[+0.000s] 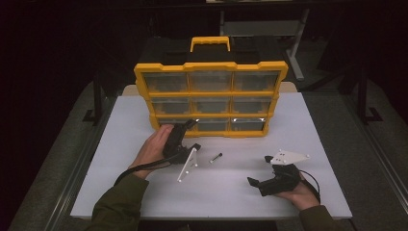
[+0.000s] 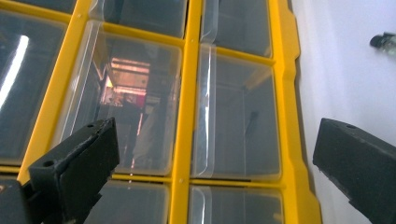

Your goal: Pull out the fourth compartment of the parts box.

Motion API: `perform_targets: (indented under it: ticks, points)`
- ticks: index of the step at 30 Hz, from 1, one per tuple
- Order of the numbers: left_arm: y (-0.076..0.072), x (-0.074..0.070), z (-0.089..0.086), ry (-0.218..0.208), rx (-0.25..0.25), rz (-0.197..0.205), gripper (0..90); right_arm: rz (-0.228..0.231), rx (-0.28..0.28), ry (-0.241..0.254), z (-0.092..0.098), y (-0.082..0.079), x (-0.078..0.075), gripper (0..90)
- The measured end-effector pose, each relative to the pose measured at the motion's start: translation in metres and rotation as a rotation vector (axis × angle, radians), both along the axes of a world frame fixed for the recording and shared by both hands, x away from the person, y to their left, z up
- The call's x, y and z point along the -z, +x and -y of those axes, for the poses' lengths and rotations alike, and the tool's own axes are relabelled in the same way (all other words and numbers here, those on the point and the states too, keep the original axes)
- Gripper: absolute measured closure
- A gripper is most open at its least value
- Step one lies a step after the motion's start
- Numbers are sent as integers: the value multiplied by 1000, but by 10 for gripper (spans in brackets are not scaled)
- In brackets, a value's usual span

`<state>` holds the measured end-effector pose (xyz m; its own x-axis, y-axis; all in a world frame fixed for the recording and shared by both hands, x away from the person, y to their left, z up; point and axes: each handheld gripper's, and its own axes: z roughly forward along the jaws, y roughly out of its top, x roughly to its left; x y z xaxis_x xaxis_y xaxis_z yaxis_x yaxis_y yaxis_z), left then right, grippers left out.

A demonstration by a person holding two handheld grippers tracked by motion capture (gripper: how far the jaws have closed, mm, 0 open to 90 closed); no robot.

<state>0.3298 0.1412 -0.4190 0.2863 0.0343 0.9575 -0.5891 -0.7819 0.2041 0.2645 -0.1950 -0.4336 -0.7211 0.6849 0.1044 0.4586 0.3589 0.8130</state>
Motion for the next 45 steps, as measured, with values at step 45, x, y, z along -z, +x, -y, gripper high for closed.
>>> perform_targets:
  ticks: [45]
  points:
    - [11, -20, -38, -10, -98, 80, 4, -9, 12, -26, -2, 0, 3, 0]
